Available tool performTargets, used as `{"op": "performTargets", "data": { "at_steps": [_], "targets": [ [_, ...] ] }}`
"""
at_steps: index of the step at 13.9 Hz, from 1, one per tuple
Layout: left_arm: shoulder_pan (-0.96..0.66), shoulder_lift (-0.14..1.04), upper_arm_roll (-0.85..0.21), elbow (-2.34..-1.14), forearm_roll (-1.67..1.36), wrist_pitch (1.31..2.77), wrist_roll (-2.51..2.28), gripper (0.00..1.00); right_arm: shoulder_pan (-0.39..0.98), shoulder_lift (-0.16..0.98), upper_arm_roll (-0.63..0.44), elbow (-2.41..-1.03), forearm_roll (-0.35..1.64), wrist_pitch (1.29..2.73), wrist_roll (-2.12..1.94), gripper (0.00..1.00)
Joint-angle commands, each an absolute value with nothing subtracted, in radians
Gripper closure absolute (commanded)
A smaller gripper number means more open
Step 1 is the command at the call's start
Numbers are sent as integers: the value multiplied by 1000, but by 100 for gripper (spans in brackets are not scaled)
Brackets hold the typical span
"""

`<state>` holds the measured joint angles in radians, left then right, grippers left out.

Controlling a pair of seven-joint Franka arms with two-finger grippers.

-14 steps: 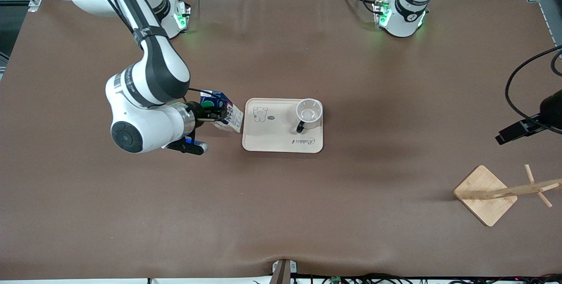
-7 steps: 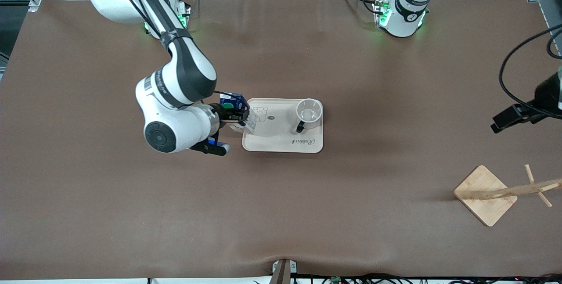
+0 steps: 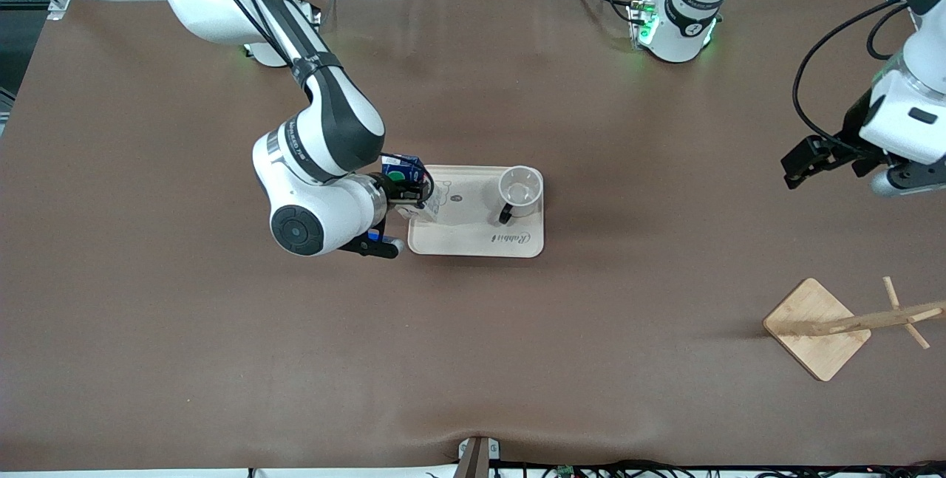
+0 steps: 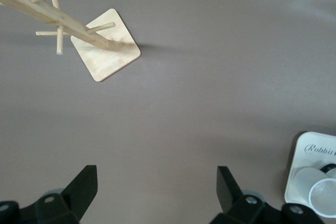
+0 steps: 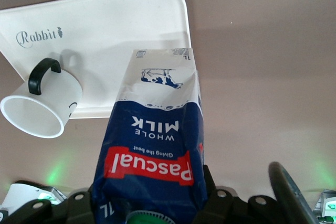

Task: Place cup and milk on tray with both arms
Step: 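Lower the milk carton onto the tray beside the mug with the right gripper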

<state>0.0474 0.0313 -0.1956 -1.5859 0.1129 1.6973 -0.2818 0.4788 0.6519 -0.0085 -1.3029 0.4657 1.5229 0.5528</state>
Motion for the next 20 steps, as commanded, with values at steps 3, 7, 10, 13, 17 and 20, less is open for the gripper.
{"op": "performTargets", "data": {
  "at_steps": [3, 7, 10, 13, 17, 20],
  "targets": [
    [-54, -41, -88, -1652, 68, 1700, -191, 0, 497, 673, -18, -1270, 483, 1511, 458, 100],
    [-68, -60, -60, -1670, 40, 1703, -169, 0, 532, 687, -20, -1276, 474, 1545, 454, 100],
    [-67, -61, -60, -1671, 40, 1703, -169, 0, 551, 699, -21, -1279, 468, 1546, 463, 100],
    [-58, -58, -66, -1671, 37, 1700, -169, 0, 564, 701, -21, -1279, 416, 1546, 483, 100],
    [-60, -45, -66, -1663, 35, 1700, -170, 0, 575, 713, -21, -1281, 403, 1560, 485, 100],
    [-58, -49, -69, -1657, 35, 1697, -169, 0, 591, 724, -21, -1287, 405, 1594, 486, 99]
  ]
}}
